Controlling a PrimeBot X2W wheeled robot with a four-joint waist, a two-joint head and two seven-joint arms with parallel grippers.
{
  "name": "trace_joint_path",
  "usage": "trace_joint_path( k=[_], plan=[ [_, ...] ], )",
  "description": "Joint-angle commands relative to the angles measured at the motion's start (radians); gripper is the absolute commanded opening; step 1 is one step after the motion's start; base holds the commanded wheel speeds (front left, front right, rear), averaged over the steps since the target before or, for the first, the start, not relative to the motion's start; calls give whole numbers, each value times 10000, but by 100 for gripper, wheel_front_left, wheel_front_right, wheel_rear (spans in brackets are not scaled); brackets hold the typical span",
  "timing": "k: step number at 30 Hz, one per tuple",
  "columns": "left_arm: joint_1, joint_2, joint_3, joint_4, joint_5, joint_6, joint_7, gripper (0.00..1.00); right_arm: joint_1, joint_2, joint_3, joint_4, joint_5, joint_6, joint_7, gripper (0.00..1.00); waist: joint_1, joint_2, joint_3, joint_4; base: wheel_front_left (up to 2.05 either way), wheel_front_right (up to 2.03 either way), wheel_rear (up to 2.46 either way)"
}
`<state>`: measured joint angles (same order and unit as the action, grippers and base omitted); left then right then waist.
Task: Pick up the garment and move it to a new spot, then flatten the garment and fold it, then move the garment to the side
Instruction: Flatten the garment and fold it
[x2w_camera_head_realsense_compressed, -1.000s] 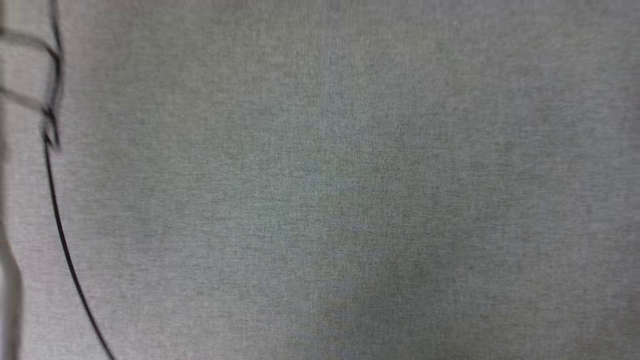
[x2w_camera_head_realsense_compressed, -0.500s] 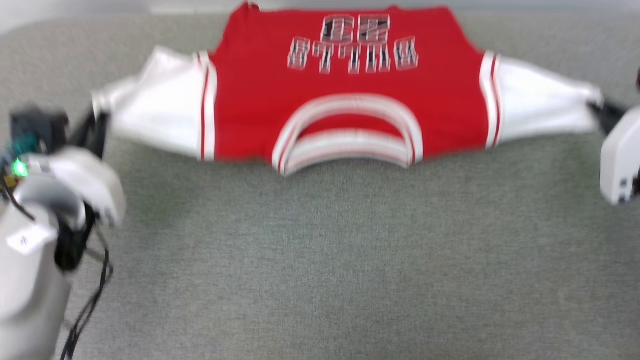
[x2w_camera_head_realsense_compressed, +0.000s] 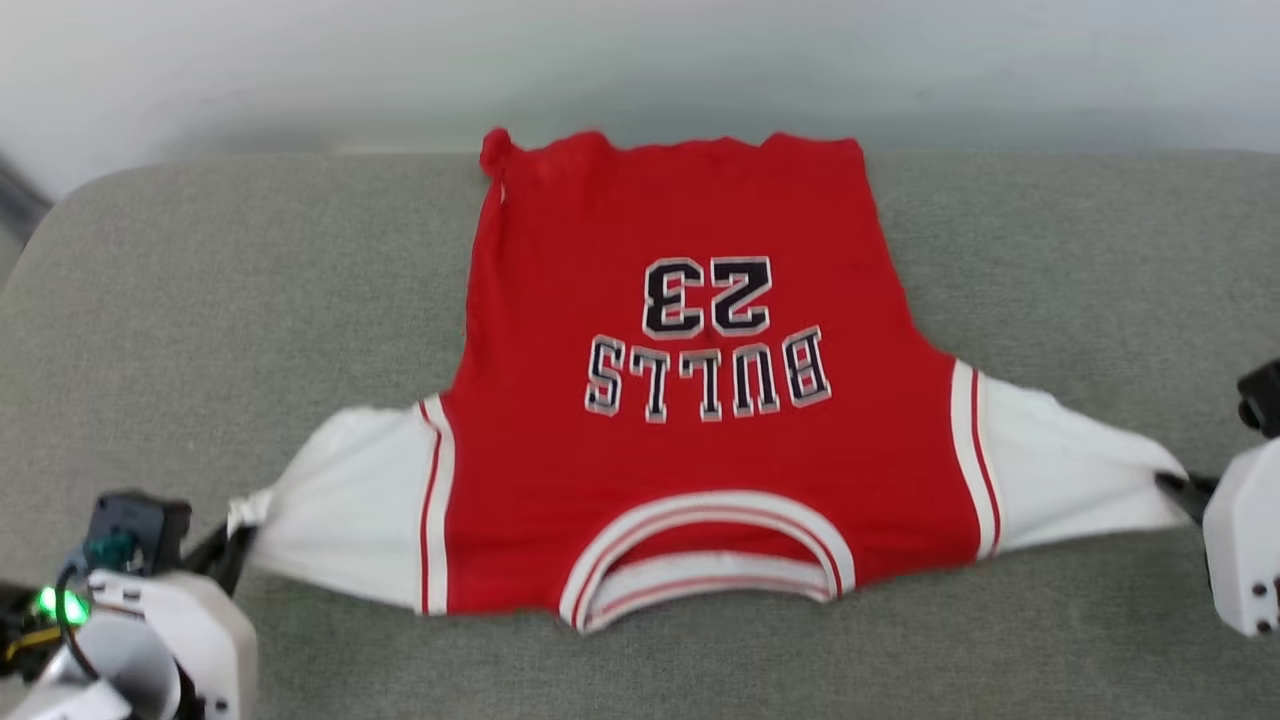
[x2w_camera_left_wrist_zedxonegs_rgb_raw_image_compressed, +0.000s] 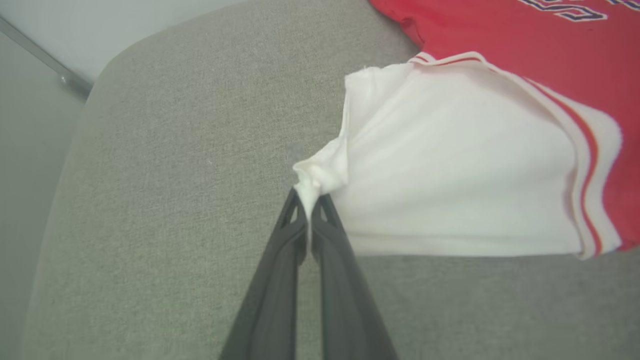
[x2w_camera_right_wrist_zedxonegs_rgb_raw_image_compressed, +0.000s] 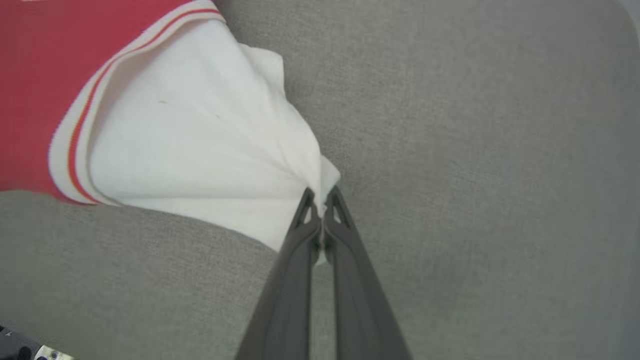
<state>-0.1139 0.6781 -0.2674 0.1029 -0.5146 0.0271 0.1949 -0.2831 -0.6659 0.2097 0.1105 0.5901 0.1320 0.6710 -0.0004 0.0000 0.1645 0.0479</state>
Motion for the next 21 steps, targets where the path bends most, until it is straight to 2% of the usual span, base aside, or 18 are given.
trace_joint_path(
  k=[1, 10, 17, 19, 20, 21],
  plan=[
    [474, 193, 134, -247, -84, 167, 168, 0, 439, -110, -285, -175, 92, -24, 256, 0, 4, 0, -169, -91, 0, 0, 0],
    [2835, 612, 189, -1969, -760, 623, 1174, 0, 2726, 531, -1801, -1545, -5, -23, 2270, 0, 4, 0, -353, -224, 0, 0, 0],
    [3066, 447, -64, -2299, -730, 682, 1270, 0, 3398, 1033, -2345, -2324, -371, -21, 3003, 0, 4, 0, -222, -242, 0, 0, 0],
    [2946, 387, -87, -2413, -783, 653, 1208, 0, 3407, 938, -2195, -2582, -447, -20, 3128, 0, 4, 0, -129, -215, 0, 0, 0],
    [2900, 377, -98, -2471, -795, 626, 1174, 0, 3315, 814, -2186, -2710, -548, -21, 3064, 47, 4, 0, -64, -201, 0, 0, 0],
    [2843, 380, -112, -2558, -772, 573, 1138, 0, 3243, 743, -2159, -2774, -569, -18, 3126, 100, 4, 0, 6, -181, 0, 0, 0]
  ],
)
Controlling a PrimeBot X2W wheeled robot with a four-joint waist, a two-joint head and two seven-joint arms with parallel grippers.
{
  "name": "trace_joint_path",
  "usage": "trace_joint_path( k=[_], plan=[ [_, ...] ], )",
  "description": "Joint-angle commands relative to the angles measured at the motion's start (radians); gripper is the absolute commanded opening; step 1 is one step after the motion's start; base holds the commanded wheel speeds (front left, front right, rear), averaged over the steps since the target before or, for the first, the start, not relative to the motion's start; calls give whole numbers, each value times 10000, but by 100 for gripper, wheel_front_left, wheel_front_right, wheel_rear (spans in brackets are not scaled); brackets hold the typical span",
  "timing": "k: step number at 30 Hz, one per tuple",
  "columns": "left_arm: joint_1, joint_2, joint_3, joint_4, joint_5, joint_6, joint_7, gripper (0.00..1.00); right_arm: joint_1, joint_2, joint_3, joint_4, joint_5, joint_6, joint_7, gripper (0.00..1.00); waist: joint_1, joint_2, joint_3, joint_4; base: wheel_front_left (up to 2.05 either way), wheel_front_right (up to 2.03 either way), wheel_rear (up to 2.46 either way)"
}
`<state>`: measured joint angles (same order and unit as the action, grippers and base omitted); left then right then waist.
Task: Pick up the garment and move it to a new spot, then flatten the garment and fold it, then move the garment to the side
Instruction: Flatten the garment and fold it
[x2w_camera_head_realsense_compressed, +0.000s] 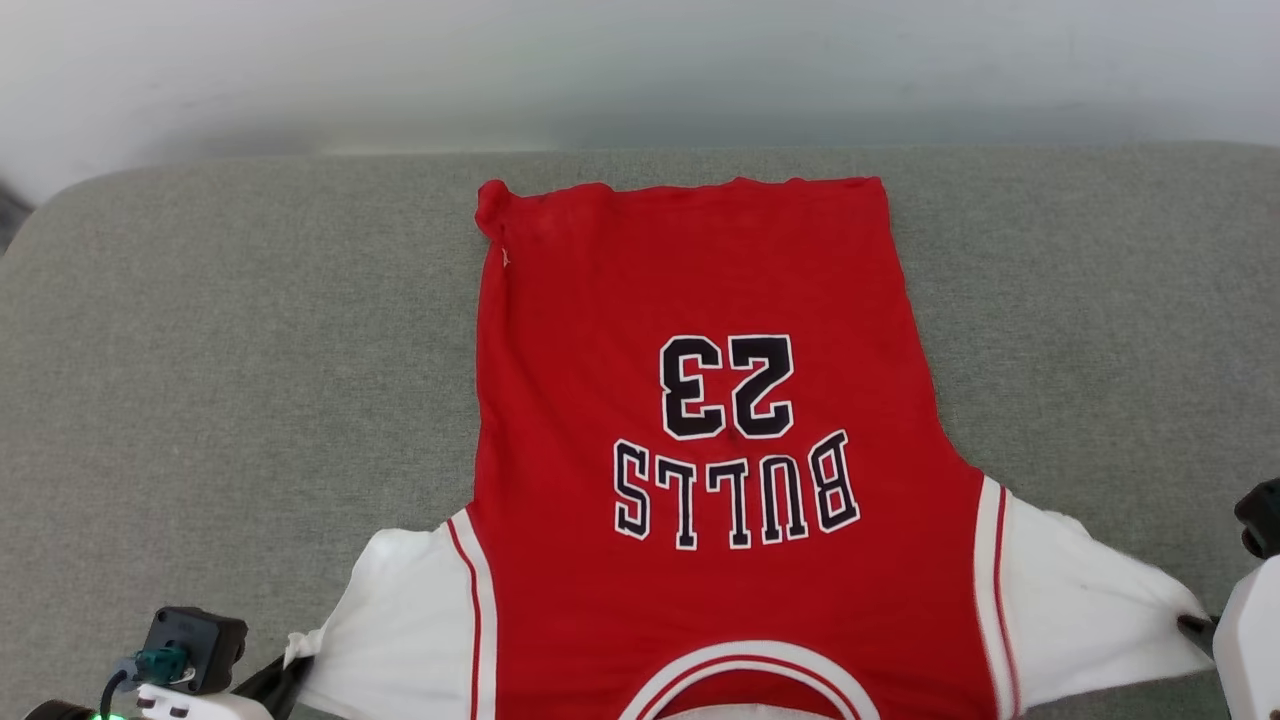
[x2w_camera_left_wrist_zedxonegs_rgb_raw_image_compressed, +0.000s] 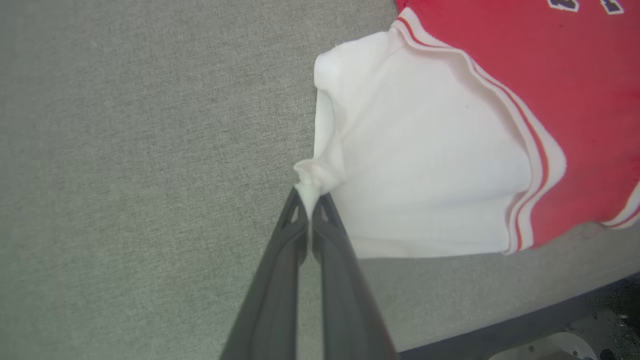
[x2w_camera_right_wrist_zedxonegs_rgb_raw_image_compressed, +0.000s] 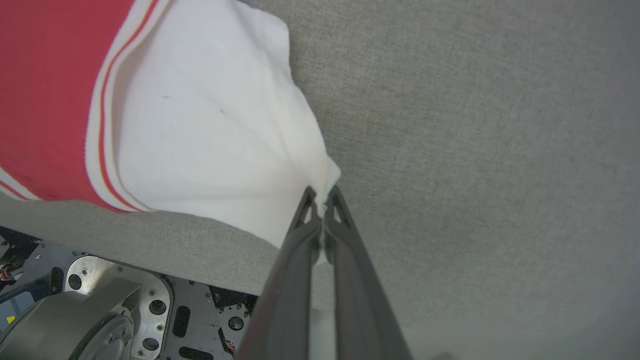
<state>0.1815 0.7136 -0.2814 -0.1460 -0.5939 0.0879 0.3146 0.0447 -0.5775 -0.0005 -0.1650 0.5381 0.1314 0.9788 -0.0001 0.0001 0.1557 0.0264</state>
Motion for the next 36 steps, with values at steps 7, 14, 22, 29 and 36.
trace_joint_path(
  k=[7, 14, 22, 29, 36],
  plan=[
    [-481, -114, -179, -1275, 188, 4, -6, 0, -1655, 76, -593, -807, 456, -9, 126, 100, 1, -1, 1041, 585, 0, 0, 0],
    [-840, -194, -580, -2713, 555, 54, 263, 0, -4618, 309, -714, -592, 395, -9, 960, 100, 1, -1, 2405, 1598, 0, 0, 0],
    [-1787, -429, -1121, -3722, 1266, -114, 300, 0, -8196, 289, -527, 1289, -504, -9, 2763, 100, 1, -1, 4009, 2905, 0, 0, 0],
    [-2383, -791, -1657, -3929, 1590, -370, 214, 0, -10305, 226, -682, 2692, -1870, -9, 3912, 100, 1, -1, 4849, 3868, 0, 0, 0],
    [-2745, -1116, -1927, -3846, 1612, -508, 25, 0, -11058, 313, -899, 3445, -2917, -9, 4433, 100, 1, -1, 5188, 4494, 0, 0, 0]
  ],
)
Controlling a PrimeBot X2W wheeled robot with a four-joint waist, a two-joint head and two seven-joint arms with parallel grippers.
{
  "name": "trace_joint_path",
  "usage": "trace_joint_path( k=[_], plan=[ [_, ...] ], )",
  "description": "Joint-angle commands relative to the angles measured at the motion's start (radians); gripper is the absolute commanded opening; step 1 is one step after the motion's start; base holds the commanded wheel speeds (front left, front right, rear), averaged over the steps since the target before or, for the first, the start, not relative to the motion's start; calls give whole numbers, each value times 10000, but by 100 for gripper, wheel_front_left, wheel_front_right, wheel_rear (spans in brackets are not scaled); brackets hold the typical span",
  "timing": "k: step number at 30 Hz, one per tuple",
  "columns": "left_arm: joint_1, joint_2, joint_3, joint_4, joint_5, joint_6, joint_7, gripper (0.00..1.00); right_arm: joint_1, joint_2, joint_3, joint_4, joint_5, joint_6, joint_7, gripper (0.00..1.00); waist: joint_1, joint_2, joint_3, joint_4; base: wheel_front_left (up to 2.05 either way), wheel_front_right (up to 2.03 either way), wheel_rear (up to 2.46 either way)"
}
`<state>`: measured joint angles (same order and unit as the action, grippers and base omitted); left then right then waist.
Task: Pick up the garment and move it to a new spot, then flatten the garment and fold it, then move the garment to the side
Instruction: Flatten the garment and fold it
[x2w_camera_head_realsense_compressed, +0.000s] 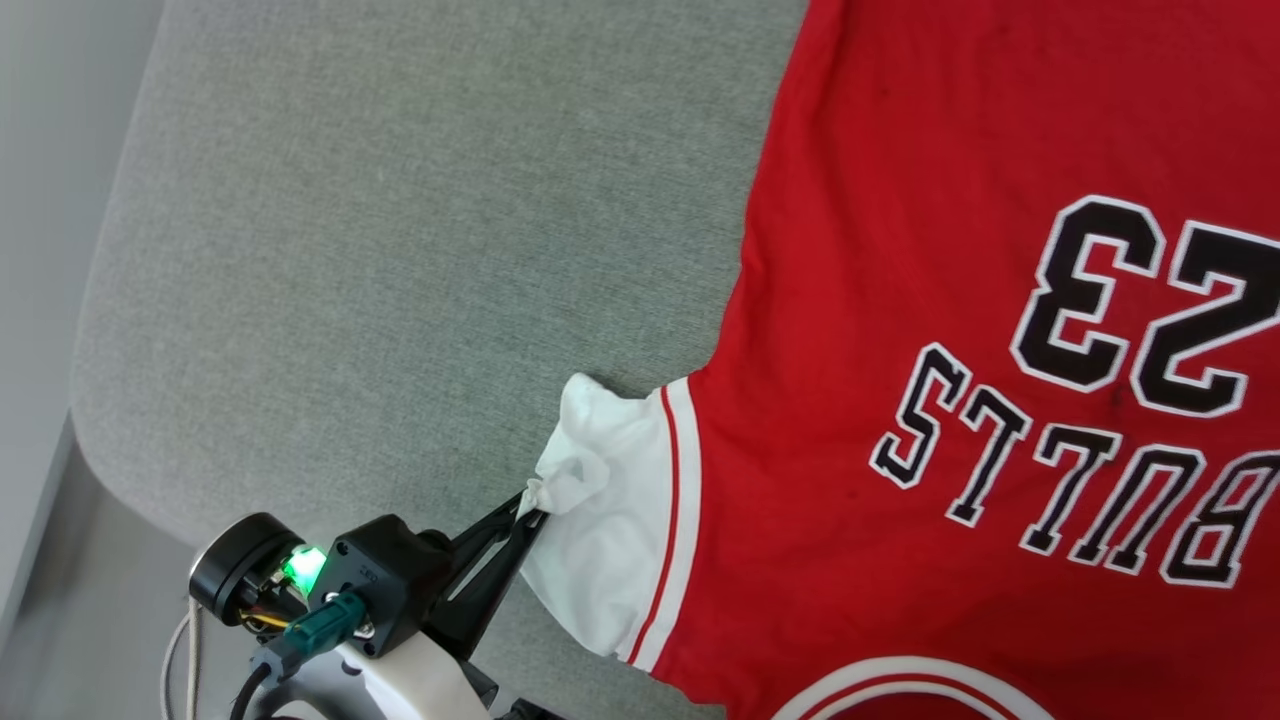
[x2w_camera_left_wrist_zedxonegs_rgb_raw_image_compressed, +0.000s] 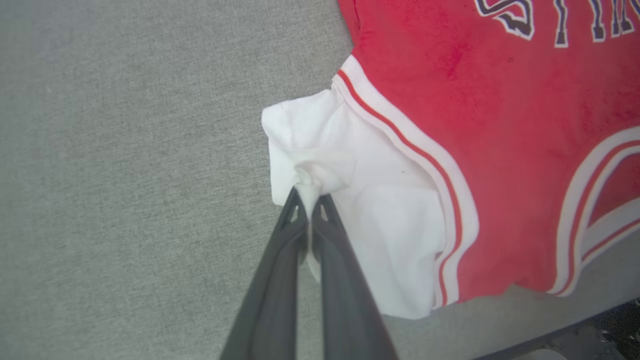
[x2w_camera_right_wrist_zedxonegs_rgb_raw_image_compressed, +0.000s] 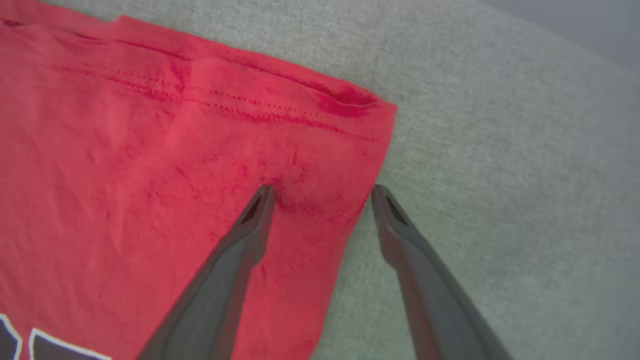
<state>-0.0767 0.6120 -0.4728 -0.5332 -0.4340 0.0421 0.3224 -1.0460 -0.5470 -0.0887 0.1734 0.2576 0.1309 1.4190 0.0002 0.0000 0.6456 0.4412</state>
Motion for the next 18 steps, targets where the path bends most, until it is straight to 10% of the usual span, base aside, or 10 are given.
trace_joint_path(
  k=[1, 14, 15, 16, 18],
  plan=[
    [-167, -139, -37, 59, -19, -50, -88, 0, -142, -31, 10, 100, -203, -4, 29, 100, -2, 0, 316, 396, 0, 0, 0],
    [-461, -322, -75, 447, -56, -101, -370, 0, 1199, -247, -32, 450, -393, -4, 432, 100, -2, 0, 548, 637, 0, 0, 0],
    [-477, -325, -73, 481, -58, -106, -374, 0, 1277, -246, -61, 440, -367, -4, 487, 62, -2, 0, 538, 630, 0, 0, 0],
    [-487, -321, -67, 514, -58, -102, -387, 0, 1317, -238, -75, 419, -342, -4, 527, 0, -2, 0, 518, 617, 0, 0, 0],
    [-504, -313, -56, 573, -68, -84, -400, 0, 1398, -205, -126, 365, -289, -4, 551, 0, -2, 0, 443, 571, 0, 0, 0]
  ],
)
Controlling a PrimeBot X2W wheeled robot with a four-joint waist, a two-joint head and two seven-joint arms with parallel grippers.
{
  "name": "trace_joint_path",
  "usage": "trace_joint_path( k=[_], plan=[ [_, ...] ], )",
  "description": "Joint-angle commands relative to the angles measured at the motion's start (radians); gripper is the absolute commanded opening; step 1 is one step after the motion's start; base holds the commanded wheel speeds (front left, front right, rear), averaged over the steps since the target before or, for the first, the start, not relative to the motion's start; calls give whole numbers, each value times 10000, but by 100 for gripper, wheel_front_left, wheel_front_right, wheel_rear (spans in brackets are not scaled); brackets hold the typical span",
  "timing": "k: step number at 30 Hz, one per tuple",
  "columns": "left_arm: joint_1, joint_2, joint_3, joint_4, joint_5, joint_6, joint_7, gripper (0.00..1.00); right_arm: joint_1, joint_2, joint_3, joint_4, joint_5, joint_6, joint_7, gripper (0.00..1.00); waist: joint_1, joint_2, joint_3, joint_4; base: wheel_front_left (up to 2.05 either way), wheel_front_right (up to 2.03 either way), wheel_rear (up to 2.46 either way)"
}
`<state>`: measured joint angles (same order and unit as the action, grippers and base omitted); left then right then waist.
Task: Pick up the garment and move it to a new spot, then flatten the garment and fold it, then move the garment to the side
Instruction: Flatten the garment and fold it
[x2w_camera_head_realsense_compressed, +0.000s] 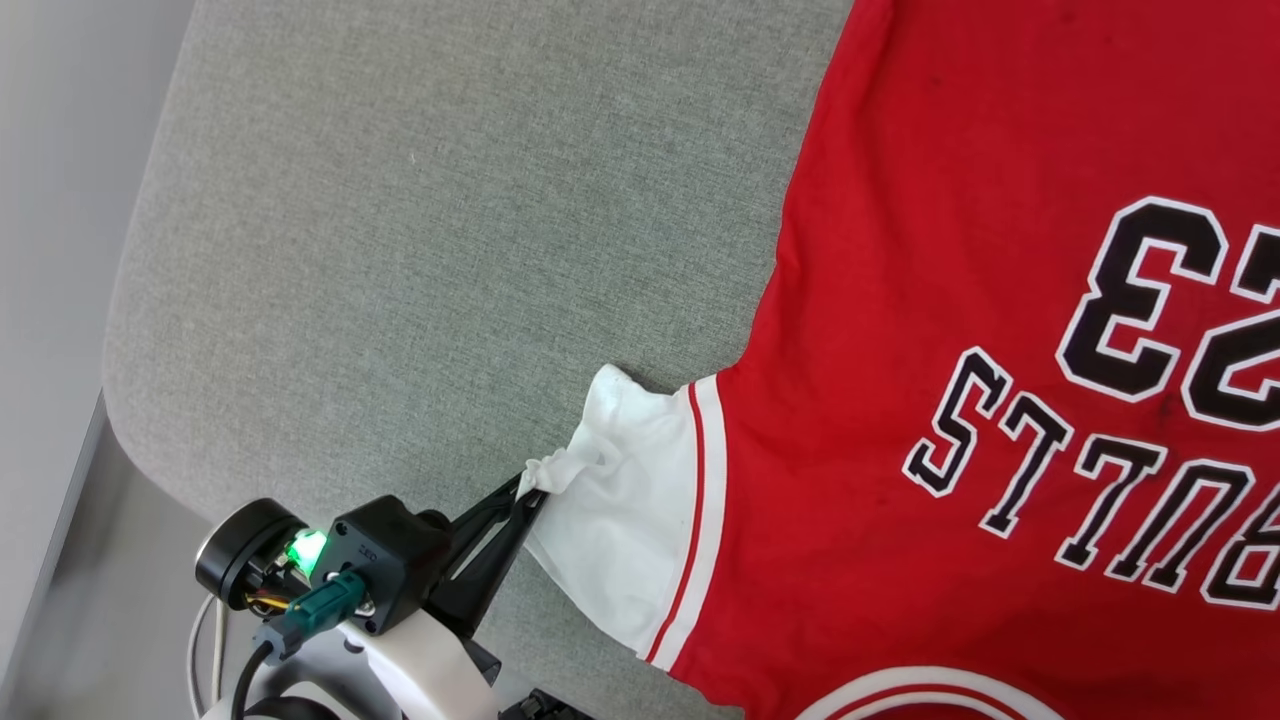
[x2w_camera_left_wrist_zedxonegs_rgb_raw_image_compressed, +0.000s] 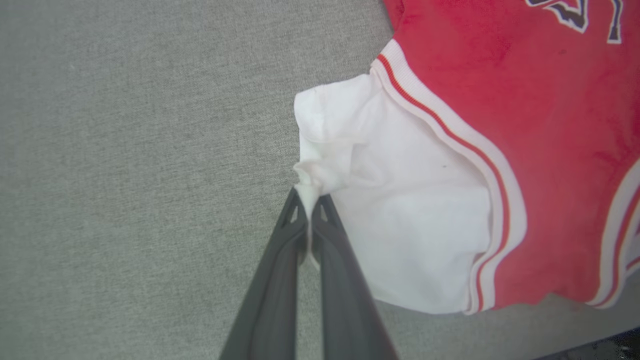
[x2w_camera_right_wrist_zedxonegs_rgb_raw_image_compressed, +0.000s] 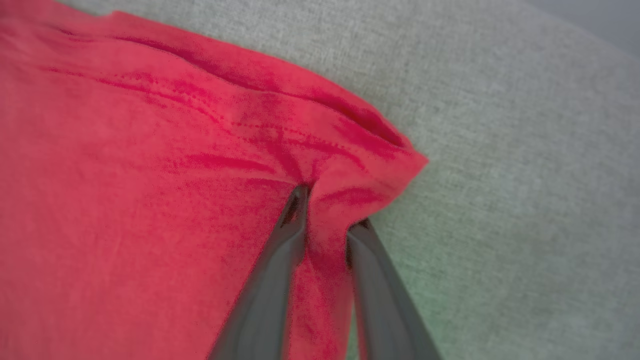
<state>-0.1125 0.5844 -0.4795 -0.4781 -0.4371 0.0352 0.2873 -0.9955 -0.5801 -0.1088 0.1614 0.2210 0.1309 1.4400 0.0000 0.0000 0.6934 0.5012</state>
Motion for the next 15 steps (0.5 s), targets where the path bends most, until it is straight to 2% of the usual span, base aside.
trace_joint_path(
  k=[1, 8, 15],
  plan=[
    [-144, -29, 17, 46, -51, -8, -54, 0, 891, 150, 40, 459, 93, -4, 301, 0, 0, 0, -87, -64, 0, 0, 0],
    [-42, 53, 143, 149, -111, 98, -110, 0, 1524, 356, -207, 567, 186, -4, -105, 0, 0, 0, -749, -535, 0, 0, 0],
    [299, 293, 332, 245, -103, 365, 54, 0, 2724, 524, 20, 569, 670, -4, -598, 0, 0, 0, -1860, -1399, 0, 0, 0]
  ],
)
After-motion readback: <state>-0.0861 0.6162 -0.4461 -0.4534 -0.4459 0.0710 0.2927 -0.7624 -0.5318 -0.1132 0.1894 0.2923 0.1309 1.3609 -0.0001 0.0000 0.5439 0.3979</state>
